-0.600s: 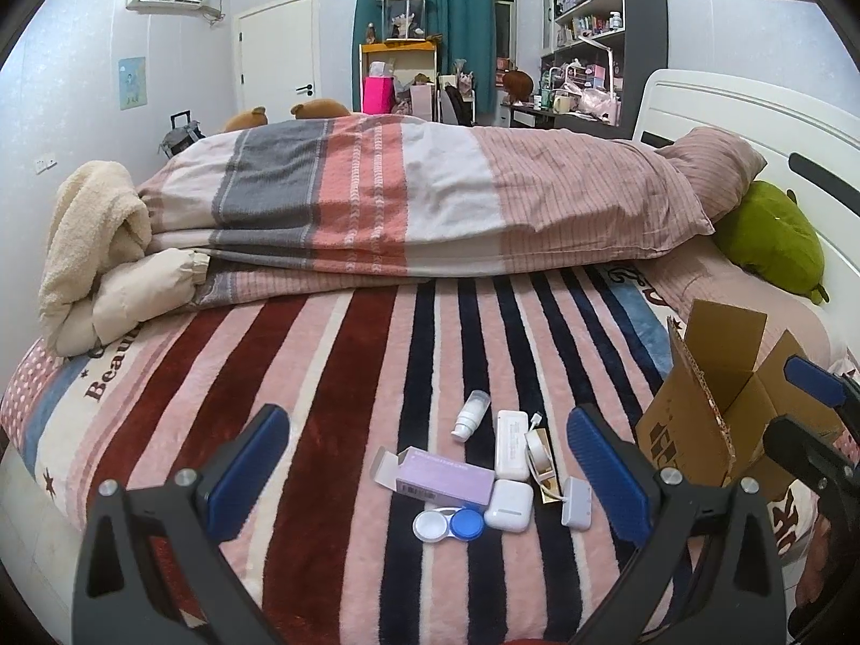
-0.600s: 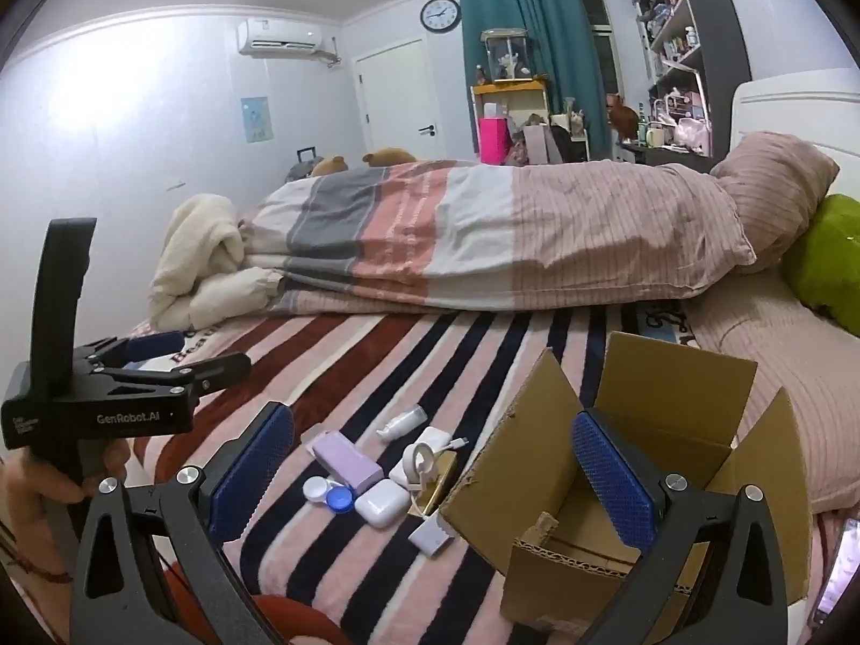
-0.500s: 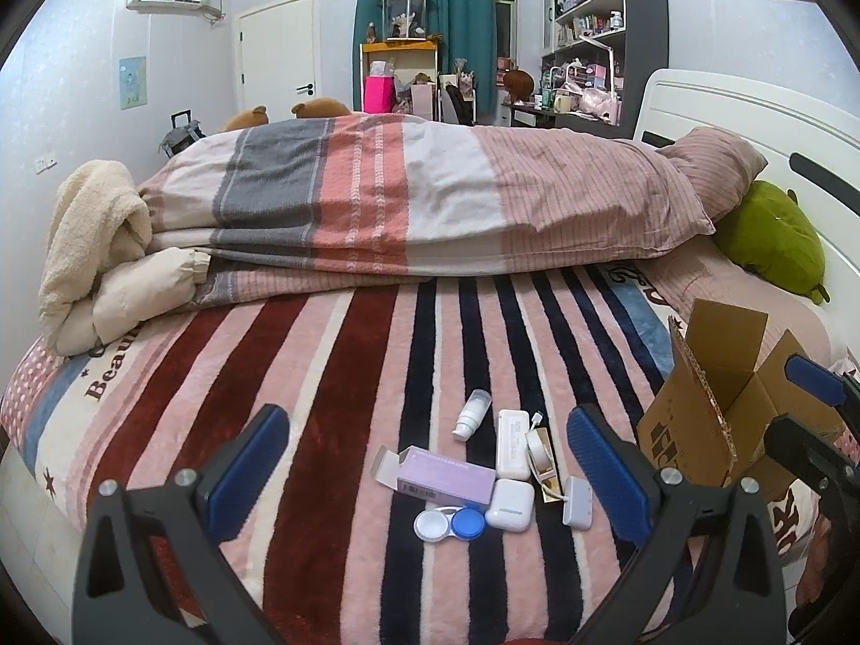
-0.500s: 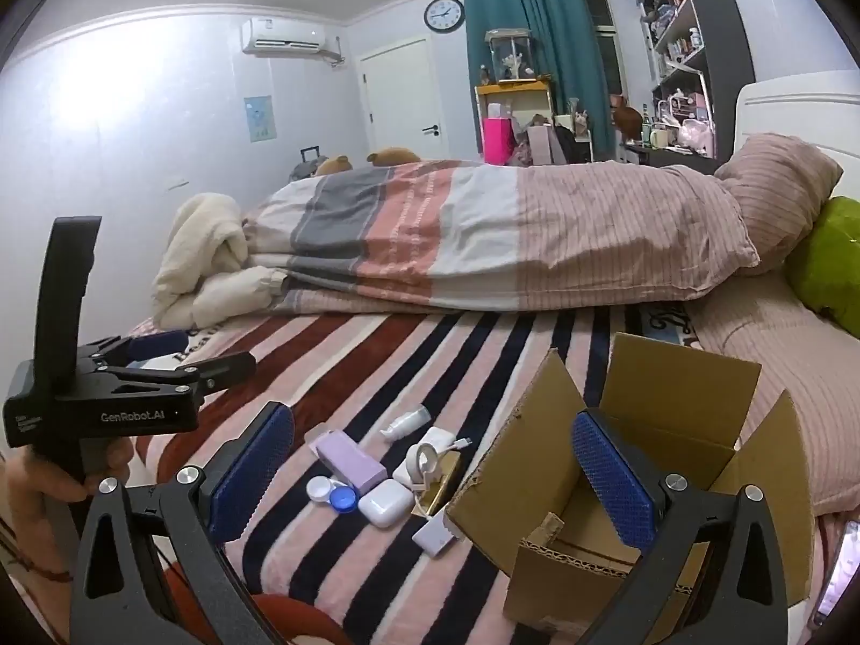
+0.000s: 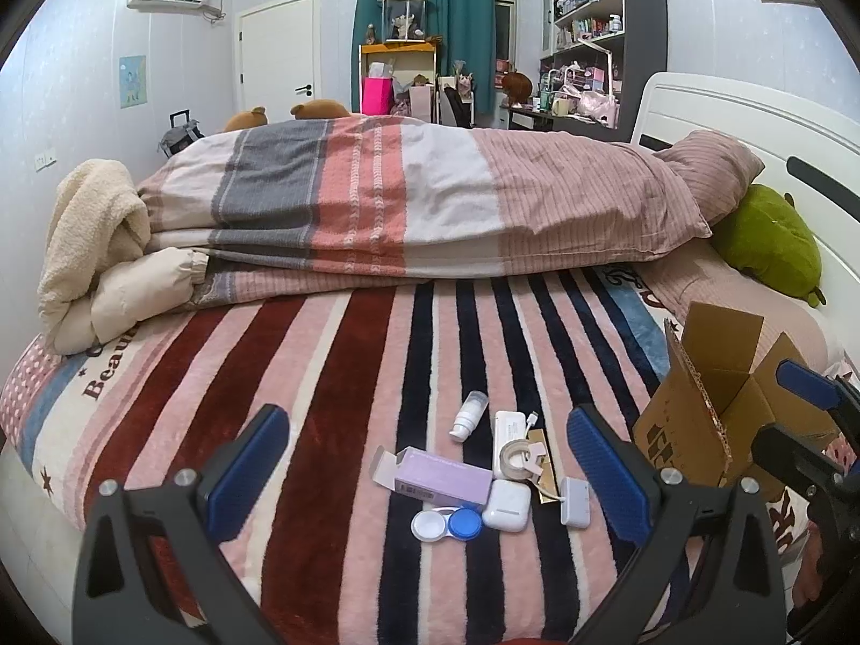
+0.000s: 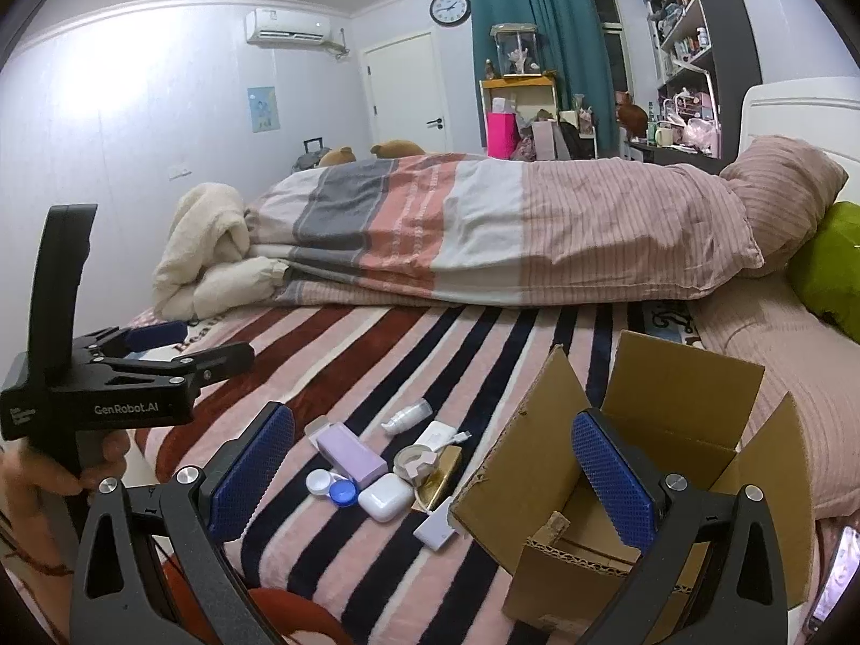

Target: Organize rigid objects

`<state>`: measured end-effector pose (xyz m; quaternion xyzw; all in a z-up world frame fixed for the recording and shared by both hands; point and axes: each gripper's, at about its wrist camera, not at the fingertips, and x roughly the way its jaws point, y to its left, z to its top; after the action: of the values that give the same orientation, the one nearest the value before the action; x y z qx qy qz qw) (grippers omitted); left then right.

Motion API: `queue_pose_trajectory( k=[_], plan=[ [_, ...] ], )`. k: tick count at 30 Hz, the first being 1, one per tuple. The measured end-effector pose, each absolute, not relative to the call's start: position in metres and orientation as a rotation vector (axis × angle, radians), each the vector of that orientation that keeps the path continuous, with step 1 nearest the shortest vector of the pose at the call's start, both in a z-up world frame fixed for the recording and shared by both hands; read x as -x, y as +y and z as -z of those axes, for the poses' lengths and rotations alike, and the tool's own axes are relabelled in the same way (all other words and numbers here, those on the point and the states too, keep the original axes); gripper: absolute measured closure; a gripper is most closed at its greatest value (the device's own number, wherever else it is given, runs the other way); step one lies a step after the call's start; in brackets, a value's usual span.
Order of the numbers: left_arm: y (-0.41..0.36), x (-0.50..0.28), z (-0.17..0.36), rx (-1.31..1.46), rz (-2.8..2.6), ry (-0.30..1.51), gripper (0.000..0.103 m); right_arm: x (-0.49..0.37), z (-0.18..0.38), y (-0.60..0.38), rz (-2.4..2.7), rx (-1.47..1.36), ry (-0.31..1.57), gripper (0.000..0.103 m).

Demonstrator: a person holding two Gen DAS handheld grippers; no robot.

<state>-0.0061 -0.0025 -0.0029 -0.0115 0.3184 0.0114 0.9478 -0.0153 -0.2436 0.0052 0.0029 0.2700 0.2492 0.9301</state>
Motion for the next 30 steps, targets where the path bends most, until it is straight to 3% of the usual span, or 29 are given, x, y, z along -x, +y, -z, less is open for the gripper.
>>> queue_pose_trajectory(
  k=[30],
  plan=[
    [0.003,0.009,0.001,0.033,-0.017,0.635,0.000,0.026,-0.002,-0.227,-0.504,0.028,0.585,0.000]
  ],
)
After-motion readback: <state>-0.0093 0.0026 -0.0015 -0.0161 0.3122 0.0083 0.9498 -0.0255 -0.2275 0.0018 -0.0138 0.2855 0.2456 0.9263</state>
